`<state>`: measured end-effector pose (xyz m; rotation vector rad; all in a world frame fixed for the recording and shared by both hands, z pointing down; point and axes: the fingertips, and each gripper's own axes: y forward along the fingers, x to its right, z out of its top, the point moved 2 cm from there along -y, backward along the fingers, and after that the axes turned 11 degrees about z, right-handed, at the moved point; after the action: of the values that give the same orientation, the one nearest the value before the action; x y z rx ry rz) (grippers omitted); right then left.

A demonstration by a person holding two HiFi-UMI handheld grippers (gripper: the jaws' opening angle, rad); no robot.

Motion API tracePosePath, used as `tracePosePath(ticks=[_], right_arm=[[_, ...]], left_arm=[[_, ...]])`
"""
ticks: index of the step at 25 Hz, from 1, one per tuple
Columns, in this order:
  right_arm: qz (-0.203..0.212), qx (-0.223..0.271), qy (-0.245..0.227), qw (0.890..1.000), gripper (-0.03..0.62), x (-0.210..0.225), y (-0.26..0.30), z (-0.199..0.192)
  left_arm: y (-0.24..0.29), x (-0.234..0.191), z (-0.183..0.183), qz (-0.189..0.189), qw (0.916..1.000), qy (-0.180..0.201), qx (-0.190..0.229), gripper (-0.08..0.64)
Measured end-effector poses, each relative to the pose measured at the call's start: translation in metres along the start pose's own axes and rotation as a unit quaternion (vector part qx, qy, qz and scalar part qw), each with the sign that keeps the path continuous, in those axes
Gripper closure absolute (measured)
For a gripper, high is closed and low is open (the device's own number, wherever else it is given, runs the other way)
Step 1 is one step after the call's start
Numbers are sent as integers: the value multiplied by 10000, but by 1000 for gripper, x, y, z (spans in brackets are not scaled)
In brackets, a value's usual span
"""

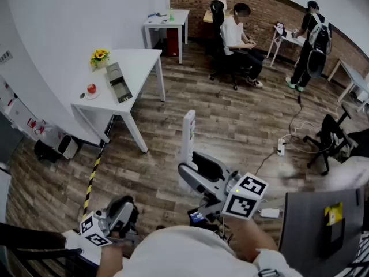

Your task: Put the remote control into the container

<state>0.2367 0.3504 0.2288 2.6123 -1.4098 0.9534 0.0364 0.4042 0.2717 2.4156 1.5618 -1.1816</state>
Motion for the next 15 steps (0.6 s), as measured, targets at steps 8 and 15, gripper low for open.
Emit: tracePosePath(ticks=[8,15], right_arm=[[-22,-28,-6,10000,368,0,-2,-2],[-41,-43,-31,10000,368,-1,-2,-4]], left_arm=[[0,1,-2,-2,10000,-17,-16,502],[-1,1,-3,-15,10000,-36,-42,502]])
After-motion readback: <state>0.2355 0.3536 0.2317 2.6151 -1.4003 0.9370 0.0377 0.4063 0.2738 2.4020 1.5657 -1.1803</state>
